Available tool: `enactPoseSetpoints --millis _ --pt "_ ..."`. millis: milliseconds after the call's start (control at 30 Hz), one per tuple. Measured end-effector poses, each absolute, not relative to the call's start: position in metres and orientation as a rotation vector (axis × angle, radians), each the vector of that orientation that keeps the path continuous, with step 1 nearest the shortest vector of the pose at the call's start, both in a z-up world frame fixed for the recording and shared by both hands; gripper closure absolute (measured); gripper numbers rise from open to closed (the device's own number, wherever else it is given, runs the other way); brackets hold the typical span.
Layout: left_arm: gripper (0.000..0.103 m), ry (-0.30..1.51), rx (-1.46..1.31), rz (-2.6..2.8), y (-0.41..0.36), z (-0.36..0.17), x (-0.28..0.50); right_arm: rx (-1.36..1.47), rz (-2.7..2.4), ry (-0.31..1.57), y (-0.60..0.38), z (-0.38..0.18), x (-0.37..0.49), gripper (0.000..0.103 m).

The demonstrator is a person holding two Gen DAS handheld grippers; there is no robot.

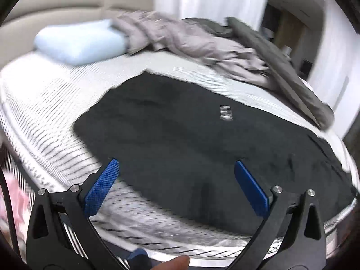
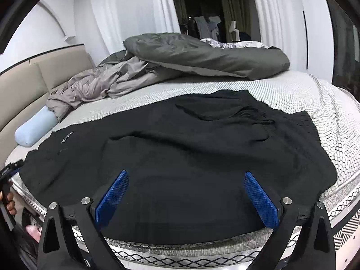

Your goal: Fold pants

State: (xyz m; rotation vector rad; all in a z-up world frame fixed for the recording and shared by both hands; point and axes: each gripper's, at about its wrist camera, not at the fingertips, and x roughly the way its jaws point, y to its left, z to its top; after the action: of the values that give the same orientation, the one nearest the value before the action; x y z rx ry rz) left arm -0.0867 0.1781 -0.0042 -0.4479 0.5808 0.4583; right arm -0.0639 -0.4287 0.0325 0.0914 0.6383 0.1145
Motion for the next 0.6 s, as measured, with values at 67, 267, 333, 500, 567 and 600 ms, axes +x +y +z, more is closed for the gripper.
enactPoseSetpoints --millis 67,267,333,500,567,600 --pt "0.001 0.595 -0.511 0.481 0.202 -0.013 -0.100 0.098 0.108 0.625 -0.431 0.035 -0.066 0.000" --pt "0.025 0.664 -0.611 0.438 0.236 -0.039 -0.114 0.087 0.113 0.635 -0.428 0.033 -0.061 0.000" --pt "0.025 0.647 -0.612 0.432 0.240 -0.042 -0.116 0.086 0.115 0.642 -0.426 0.031 -0.059 0.000" --pt "0.028 0.612 -0.656 0.456 0.250 -0.038 -0.108 0.092 0.114 0.634 -0.427 0.031 -0.057 0.000" --pt "0.038 0.590 -0.692 0.485 0.257 -0.034 -0.108 0.107 0.102 0.634 -0.435 0.030 -0.057 0.000" --pt "0.043 0.578 -0.694 0.505 0.256 -0.028 -0.099 0.109 0.091 0.633 -0.439 0.030 -0.058 0.000"
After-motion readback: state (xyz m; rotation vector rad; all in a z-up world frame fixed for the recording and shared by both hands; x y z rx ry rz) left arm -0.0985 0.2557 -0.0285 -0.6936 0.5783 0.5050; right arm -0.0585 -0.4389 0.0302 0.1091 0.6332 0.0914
